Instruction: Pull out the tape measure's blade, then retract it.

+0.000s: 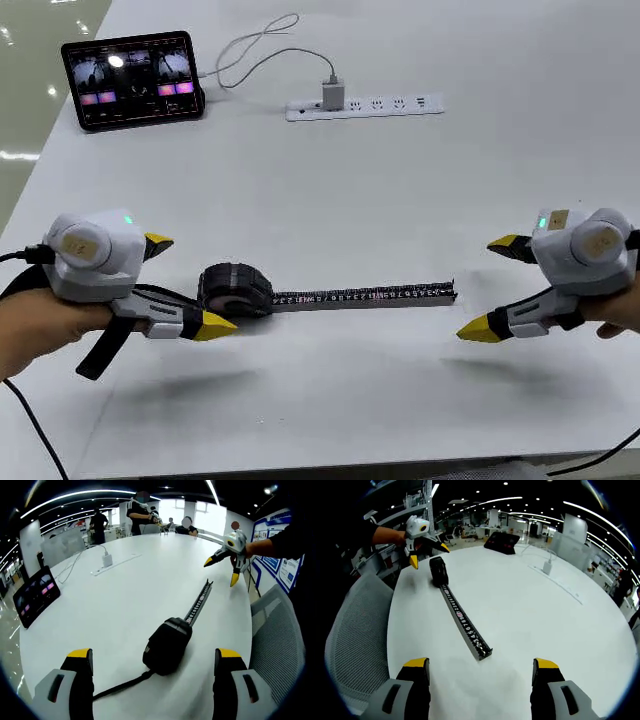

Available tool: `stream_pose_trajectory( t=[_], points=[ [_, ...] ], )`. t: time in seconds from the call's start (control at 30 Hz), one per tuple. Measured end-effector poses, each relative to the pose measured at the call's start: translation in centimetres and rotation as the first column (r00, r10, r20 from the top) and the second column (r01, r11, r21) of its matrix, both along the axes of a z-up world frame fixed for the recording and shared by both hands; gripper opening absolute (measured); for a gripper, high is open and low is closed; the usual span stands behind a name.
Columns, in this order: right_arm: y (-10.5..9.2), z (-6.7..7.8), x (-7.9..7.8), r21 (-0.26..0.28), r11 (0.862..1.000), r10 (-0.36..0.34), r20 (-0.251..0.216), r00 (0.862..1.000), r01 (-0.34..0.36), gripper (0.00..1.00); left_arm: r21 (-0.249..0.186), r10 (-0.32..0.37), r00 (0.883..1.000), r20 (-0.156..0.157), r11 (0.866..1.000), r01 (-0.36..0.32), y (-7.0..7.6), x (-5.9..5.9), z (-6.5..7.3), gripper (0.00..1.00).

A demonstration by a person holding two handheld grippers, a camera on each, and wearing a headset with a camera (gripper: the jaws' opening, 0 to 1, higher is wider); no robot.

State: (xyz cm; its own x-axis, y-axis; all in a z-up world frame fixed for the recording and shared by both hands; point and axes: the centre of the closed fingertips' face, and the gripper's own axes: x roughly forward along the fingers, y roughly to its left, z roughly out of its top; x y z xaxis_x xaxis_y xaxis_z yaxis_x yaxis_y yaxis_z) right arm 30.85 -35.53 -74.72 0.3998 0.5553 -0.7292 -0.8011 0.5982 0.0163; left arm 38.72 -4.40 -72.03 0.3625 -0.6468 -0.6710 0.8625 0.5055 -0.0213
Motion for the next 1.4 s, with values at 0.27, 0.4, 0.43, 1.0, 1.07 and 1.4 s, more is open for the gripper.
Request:
stream_pose_trajectory(
  t=[0.27,0.4,0.43,1.0,1.07,1.4],
  points=[
    [-2.1,1.0,-1.2,0.035,0.99,-0.134,0.042,0.99,0.133,0.99,-0.027,0.008,1.0,0.01,1.0,-0.008,0.4,-1.4,0.0,0.99],
    [-2.8,1.5,-1.9,0.043,0.987,-0.156,0.043,0.987,0.155,0.99,0.004,0.048,0.998,0.032,0.999,-0.048,1.8,-1.2,-0.6,0.99],
    [-2.9,1.7,-2.0,0.051,0.986,-0.161,0.052,0.986,0.158,0.99,0.003,0.047,0.998,0.034,0.999,-0.048,1.9,-1.4,-0.7,0.99],
    [-4.6,2.1,-5.3,0.077,0.971,-0.234,0.071,0.97,0.228,0.99,-0.028,0.142,0.989,0.037,0.99,-0.142,4.6,-3.0,-0.8,0.99],
    [-4.9,2.1,-5.8,0.075,0.969,-0.239,0.065,0.969,0.234,0.99,-0.034,0.144,0.989,0.032,0.989,-0.143,4.9,-3.4,-0.8,0.99],
    [-6.3,1.5,-7.8,0.059,0.958,-0.282,0.043,0.958,0.279,0.99,-0.025,0.168,0.985,0.039,0.986,-0.168,6.8,-4.2,-0.9,0.99]
  ],
)
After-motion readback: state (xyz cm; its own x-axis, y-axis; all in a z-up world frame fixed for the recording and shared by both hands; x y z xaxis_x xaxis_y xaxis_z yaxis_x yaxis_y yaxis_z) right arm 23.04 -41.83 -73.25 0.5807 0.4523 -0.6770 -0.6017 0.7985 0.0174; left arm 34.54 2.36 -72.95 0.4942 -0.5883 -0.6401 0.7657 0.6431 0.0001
